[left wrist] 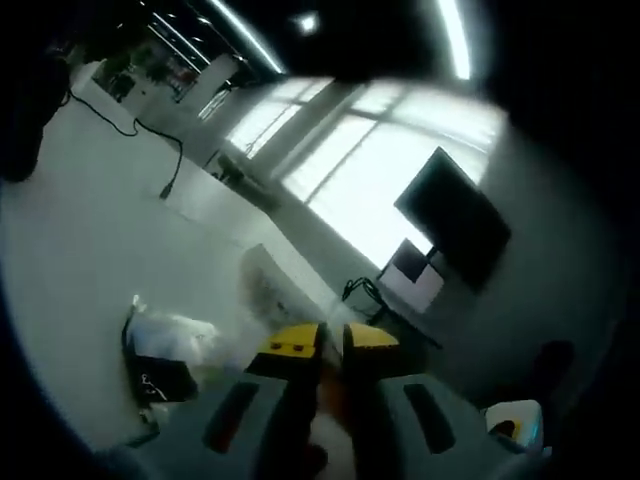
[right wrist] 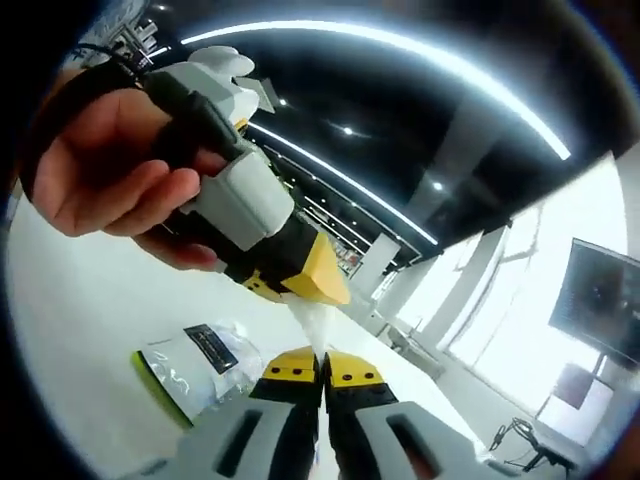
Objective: Clip sheet goods on table flip sheet goods clip sheet goods scan sheet goods put sheet goods back to table
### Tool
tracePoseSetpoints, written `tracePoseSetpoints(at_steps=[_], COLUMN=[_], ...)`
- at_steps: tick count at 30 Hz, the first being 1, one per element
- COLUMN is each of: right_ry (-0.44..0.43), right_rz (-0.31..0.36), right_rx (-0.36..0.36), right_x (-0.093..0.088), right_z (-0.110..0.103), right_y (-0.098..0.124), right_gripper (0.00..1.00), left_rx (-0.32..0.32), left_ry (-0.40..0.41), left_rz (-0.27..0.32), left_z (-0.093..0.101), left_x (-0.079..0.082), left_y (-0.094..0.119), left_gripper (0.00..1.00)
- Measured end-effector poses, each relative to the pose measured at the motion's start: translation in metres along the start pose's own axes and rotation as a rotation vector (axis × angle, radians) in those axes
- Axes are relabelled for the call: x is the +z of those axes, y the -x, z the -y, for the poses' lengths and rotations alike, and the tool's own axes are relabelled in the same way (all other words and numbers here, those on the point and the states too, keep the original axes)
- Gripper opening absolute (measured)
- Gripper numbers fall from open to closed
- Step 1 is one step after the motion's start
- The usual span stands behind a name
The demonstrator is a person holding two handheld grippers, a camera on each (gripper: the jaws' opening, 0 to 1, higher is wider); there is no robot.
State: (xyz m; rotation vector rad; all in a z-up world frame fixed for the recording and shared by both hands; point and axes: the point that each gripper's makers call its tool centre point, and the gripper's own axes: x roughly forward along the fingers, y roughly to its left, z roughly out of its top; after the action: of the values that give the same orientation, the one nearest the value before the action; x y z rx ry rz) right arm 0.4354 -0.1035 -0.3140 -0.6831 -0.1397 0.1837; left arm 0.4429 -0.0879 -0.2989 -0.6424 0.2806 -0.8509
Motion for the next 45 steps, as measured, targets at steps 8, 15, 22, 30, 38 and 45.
tracePoseSetpoints(at_steps=[8, 15, 22, 30, 38, 45], right_ry=[-0.066, -0.123, -0.178, -0.249, -0.315, -0.392], right_rz=[0.013, 0.02, 0.019, 0.02, 0.025, 0.028], right_rx=[-0.019, -0.058, -0.096, -0.132, -0.173, -0.208], right_x=[0.001, 0.0, -0.005, -0.016, -0.023, -0.03], right_z=[0.004, 0.017, 0.03, 0.05, 0.065, 0.076], right_y=[0.004, 0.007, 0.012, 0.018, 0.022, 0.027], right_gripper=[0.0, 0.0, 0.0, 0.0, 0.0, 0.0], left_rx=[-0.027, -0.011, 0.028, 0.12, 0.179, 0.249], left_ry=[-0.069, -0.147, -0.219, -0.308, -0.406, -0.45], left_rz=[0.045, 0.105, 0.11, 0.123, 0.119, 0.137], left_z=[0.005, 0.005, -0.004, -0.032, -0.057, -0.081], left_x=[0.015, 0.037, 0.036, 0.037, 0.033, 0.035], left_y=[0.011, 0.031, 0.042, 0.059, 0.071, 0.084], left_gripper=[0.04, 0.03, 0.03, 0.03, 0.03, 0.03])
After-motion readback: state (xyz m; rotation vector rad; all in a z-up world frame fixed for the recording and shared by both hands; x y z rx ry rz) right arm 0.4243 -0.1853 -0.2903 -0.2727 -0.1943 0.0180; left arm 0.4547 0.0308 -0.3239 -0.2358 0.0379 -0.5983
